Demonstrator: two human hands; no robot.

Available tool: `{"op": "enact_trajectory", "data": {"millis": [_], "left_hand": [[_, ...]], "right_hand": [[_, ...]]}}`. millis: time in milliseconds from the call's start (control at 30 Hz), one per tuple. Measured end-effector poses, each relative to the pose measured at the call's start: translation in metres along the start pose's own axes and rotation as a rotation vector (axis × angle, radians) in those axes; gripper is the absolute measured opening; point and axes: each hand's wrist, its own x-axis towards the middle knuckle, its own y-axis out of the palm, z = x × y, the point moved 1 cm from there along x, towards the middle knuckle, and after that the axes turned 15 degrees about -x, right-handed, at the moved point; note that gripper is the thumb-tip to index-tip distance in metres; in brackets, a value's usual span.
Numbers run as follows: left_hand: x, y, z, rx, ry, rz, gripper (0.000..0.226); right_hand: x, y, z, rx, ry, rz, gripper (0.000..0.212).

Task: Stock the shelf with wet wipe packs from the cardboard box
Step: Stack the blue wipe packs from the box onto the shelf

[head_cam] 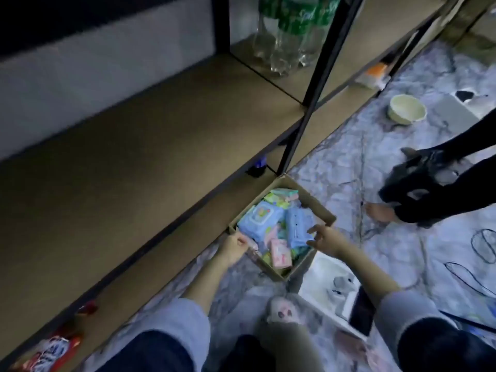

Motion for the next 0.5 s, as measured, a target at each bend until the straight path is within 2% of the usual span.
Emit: {"op": "enact_trajectory", "data": {"millis": [233,400,500], "left_hand": [[0.146,0.036,0.102,-0.059,-0.017,-0.11,0.022],[0.193,0.051,0.145,-0.097,0.043,-0.282,0.021],[0.217,0.067,0.168,-0.113,0.122,-0.405,0.037]], "right_hand": [[0.137,0.101,-0.07,0.316,0.237,-0.118,0.035],[0.195,0.13,-0.109,0.282,0.314,-0.293,0.033],[0.222,0.145,-0.129,0.414,0.388,-0.309,0.042]]}}
